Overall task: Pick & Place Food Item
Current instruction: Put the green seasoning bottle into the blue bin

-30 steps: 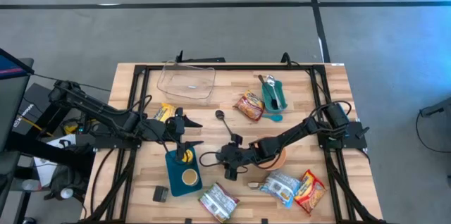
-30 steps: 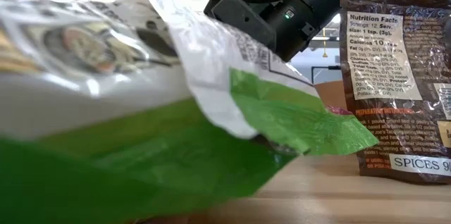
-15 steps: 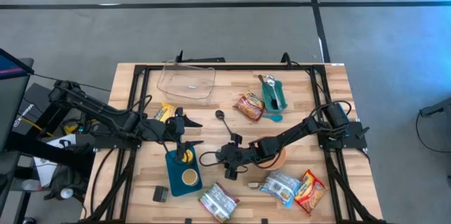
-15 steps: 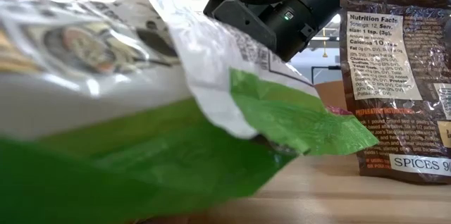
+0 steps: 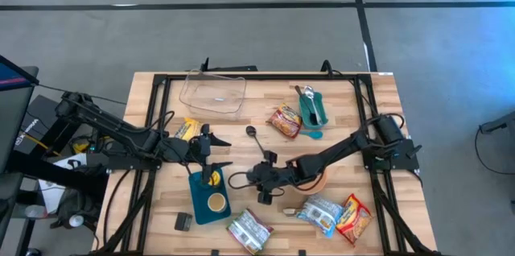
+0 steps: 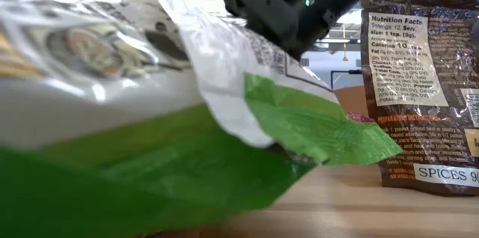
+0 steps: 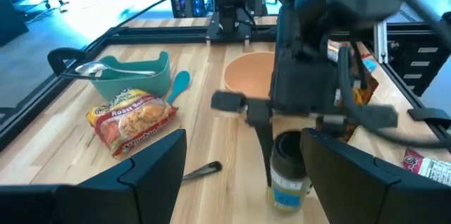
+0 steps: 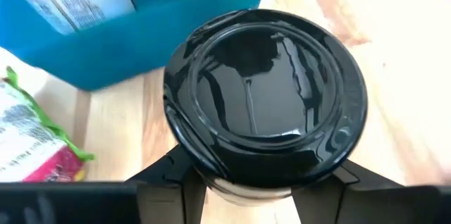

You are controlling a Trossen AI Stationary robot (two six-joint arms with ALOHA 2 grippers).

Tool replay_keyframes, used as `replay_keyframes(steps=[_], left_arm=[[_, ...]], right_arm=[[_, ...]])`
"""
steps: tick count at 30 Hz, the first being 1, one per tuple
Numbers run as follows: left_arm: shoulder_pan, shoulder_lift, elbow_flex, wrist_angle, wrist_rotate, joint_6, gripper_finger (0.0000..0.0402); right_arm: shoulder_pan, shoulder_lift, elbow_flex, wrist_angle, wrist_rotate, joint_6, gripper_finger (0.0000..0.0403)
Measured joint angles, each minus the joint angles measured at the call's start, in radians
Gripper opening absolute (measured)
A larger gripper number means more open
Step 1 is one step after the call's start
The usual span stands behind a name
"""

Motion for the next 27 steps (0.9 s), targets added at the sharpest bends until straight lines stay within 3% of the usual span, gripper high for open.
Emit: replay_keyframes(steps=[9,18,23,27], left_arm=[[0.000,0.024,0.000,0.019,0.060,0.001,0.0273],[0.065,0.155,0.000,0.147,0.070,0.001,0.0273],[0.107,0.195,0.000,0.185,0.209,0.001,0.0273],[0.111,0.213,0.000,0.203,0.224,0.004,0.0273]], right_arm=[[-0.014,-0.100,0.000,-0.055,0.045,-0.038,0.0154],[-0.042,-0.128,0.000,-0.053,0.042,-0.060,0.0156],[-0.046,-0.128,0.000,-0.054,0.035,-0.060,0.0157],[-0.047,-0.128,0.000,-0.051,0.035,-0.060,0.0156]])
